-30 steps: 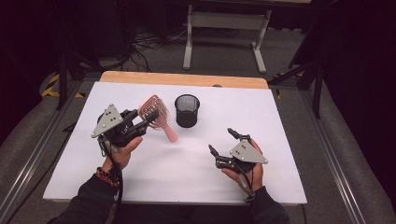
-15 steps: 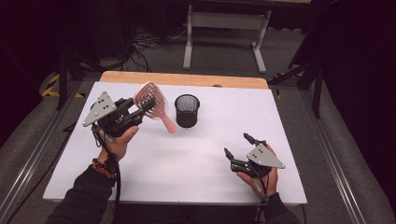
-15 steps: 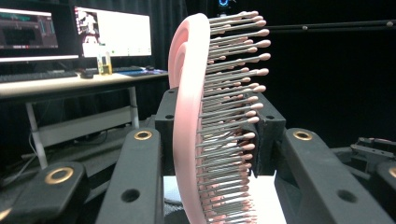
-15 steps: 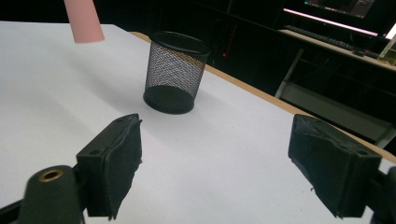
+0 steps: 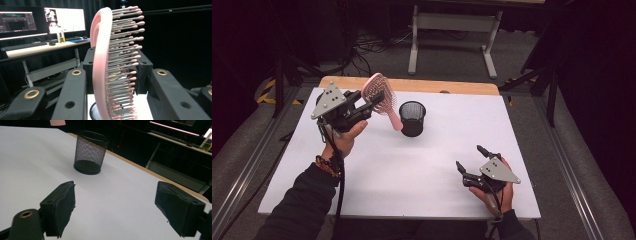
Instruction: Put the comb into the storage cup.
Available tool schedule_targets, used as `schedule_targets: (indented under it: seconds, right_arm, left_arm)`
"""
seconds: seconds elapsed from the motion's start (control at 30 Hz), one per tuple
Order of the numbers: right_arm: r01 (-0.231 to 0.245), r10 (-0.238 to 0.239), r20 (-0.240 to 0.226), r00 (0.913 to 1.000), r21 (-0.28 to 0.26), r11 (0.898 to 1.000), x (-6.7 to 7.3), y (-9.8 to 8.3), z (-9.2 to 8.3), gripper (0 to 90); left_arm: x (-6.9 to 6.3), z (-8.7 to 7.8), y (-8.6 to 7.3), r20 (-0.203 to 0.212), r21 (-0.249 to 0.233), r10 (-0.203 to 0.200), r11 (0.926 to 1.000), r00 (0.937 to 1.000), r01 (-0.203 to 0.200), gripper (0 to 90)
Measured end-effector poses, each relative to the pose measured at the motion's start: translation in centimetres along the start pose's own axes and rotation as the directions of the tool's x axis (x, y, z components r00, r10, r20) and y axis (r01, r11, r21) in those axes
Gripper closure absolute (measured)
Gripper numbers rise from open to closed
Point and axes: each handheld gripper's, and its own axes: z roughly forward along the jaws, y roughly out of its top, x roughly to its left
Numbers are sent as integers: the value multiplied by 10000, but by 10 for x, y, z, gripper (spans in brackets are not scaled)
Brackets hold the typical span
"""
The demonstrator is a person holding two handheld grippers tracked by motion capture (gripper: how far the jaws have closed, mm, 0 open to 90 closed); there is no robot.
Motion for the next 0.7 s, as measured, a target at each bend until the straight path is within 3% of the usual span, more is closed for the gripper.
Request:
schedule_targets:
  seconds: [0.37, 0.7]
  right_arm:
    - [7, -7, -46, 10000, 33, 10000, 0, -1, 1, 172]
    - [-189, 188, -140, 9997, -45, 9998, -3, -2, 1, 169]
  left_arm:
    - [-1, 14, 17, 112, -21, 289, 9996, 9995, -289, 641]
    - [6, 34, 33, 43, 35, 583, 9983, 9983, -583, 641]
